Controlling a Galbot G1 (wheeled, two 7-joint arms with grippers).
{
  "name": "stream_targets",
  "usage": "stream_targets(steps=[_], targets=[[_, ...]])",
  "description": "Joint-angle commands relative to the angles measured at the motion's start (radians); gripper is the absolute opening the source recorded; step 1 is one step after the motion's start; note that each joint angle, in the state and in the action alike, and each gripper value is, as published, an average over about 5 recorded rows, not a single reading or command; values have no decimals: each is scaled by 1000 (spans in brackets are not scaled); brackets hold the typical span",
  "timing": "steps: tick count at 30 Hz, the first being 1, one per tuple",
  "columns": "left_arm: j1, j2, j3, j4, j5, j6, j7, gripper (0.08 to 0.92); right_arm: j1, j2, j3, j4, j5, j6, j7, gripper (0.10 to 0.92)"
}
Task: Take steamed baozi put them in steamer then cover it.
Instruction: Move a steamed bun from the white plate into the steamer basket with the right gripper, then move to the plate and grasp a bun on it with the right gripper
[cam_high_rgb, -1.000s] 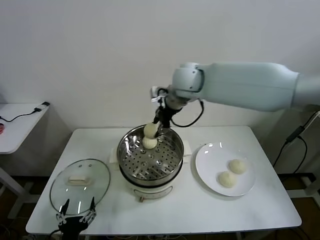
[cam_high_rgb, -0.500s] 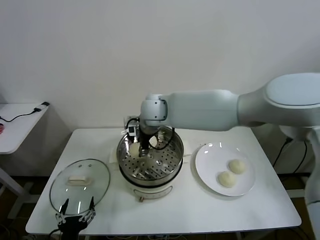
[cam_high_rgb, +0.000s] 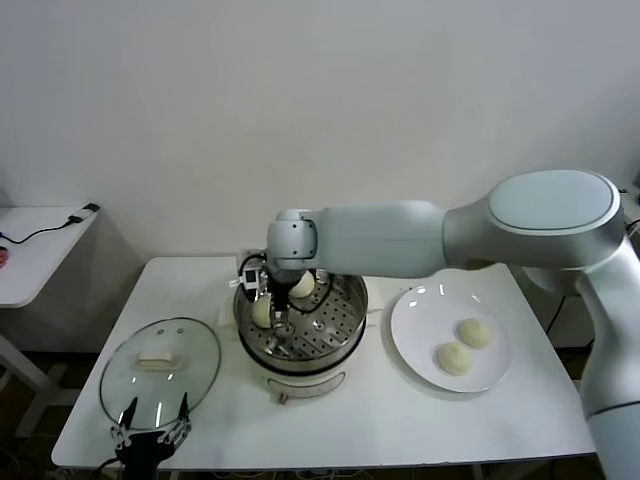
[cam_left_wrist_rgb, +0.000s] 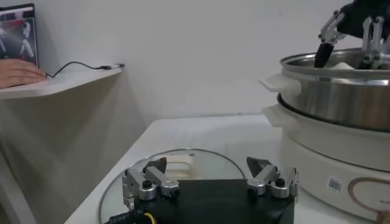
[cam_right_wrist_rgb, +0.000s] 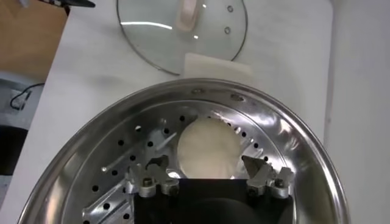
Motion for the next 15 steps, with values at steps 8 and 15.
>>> stream_targets(steps=[8,15], targets=[[-3,7,-5,-13,2,8,2,823,352,-521,-297,185,-157,266,-284,823],[3,5,-18,-11,-7,6,1,823,197,-707,-354,198,-364,288,-261,823]])
